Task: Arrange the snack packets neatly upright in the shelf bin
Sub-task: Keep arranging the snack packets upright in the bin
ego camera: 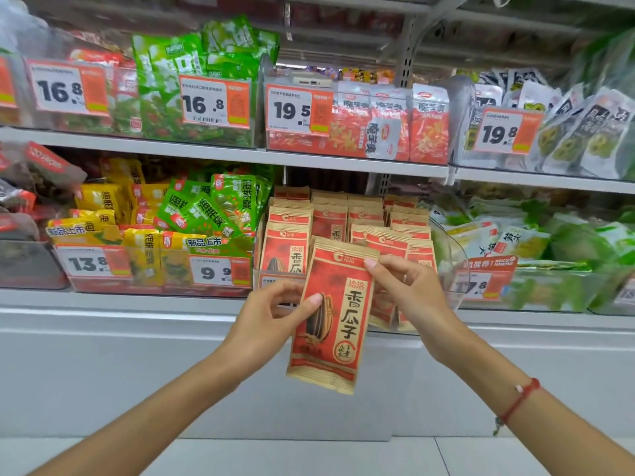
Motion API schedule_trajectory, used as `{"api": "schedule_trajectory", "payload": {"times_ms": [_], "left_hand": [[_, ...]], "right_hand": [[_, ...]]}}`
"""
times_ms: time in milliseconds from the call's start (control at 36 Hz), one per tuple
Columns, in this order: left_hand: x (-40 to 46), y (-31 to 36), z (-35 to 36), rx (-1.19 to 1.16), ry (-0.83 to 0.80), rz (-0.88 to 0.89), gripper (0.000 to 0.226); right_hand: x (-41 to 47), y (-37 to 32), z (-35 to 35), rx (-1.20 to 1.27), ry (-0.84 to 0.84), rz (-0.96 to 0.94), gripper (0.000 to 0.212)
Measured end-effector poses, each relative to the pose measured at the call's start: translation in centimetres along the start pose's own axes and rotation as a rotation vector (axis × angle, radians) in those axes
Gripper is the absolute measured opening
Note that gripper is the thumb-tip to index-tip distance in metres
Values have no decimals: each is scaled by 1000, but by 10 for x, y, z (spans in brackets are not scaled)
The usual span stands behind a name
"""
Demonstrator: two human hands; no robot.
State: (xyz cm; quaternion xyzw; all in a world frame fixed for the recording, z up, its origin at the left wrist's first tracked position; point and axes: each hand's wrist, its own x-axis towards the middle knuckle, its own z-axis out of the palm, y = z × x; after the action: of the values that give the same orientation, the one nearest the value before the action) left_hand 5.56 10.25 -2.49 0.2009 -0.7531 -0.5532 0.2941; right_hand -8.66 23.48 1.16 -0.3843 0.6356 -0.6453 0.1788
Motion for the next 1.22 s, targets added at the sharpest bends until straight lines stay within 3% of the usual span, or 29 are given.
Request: {"api": "schedule_trajectory", "payload": {"times_ms": [111,250,417,472,583,667,722,833,1000,1111,1222], "left_hand": [[-1,0,-1,-10,41,23,35],[0,3,-4,-83,232,59,32],[-5,10,-4,-69,401,140,31],[-5,12,-4,-39,420,148,41],[-8,18,-1,-63,352,103,78],[-7,17,-4,-77,321,54,85],[-6,17,-8,-96,283,38,75],[-3,18,-19,-164,81,44,28],[-2,13,-19,-209,-93,-15,31],[-1,10,-18,-213,-85,-30,32],[0,10,-15,-235,-30,-3,25]], "right_hand": [[1,1,0,-5,-33,42,17],[-2,7,6,-99,-240,98,40],[-2,7,18,-97,-183,2,31],[-2,7,21,-165,-140,-72,31],[-6,6,28,-308,-90,-241,31],[-8,5,31,-408,-112,-274,33],[-8,5,28,-426,-217,-222,35],[-6,0,20,-181,-338,-31,30],[-4,-2,23,-74,-267,-3,34],[-6,-5,27,-22,-256,5,17],[-6,-6,31,19,-255,19,17]]}}
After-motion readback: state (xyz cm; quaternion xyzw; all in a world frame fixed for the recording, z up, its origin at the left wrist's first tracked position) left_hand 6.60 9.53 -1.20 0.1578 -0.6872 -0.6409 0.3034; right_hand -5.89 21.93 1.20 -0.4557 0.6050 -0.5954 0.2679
